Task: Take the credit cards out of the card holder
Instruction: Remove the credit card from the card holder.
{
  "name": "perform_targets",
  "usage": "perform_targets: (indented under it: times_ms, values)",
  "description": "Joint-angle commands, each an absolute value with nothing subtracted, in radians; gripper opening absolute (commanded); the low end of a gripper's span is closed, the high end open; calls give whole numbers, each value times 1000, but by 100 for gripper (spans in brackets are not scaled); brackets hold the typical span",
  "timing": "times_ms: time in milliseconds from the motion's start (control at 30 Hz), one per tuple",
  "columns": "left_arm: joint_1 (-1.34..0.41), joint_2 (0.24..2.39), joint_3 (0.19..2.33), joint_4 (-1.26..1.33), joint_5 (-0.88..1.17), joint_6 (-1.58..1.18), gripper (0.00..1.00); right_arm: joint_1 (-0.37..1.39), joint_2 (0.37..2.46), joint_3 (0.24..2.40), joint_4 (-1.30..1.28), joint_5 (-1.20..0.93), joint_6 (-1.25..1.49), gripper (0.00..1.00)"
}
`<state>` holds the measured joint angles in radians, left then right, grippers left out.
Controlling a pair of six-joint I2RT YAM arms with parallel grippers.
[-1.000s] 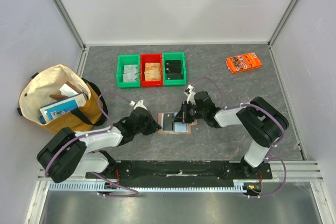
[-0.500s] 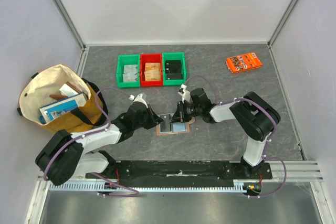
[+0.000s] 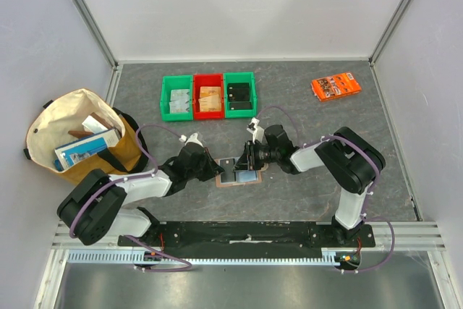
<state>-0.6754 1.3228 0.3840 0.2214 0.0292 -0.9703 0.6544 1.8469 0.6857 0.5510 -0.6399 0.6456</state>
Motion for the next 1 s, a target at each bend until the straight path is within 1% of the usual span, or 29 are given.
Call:
perform_targets:
  times_ms: [0,133,267,533,633,967]
  values:
    - [-673,1327,359,241,20,-1000,2,655,1848,628,629,-606,701,29]
    - [-675,1321,351,239,15,-1006,2,655,1848,591,713,-598,759,29]
    - [-673,1319,348,241,14,-1011,2,653,1848,566,770,-584,795,26]
    - [-673,1321,347,242,18,-1014,2,655,1867,545,830,-575,844,23]
    - [-673,1321,344,242,18,-1019,2,655,1875,545,839,-575,853,20]
    - [-676,1324,341,247,21,-1023,2,655,1897,557,880,-601,873,20]
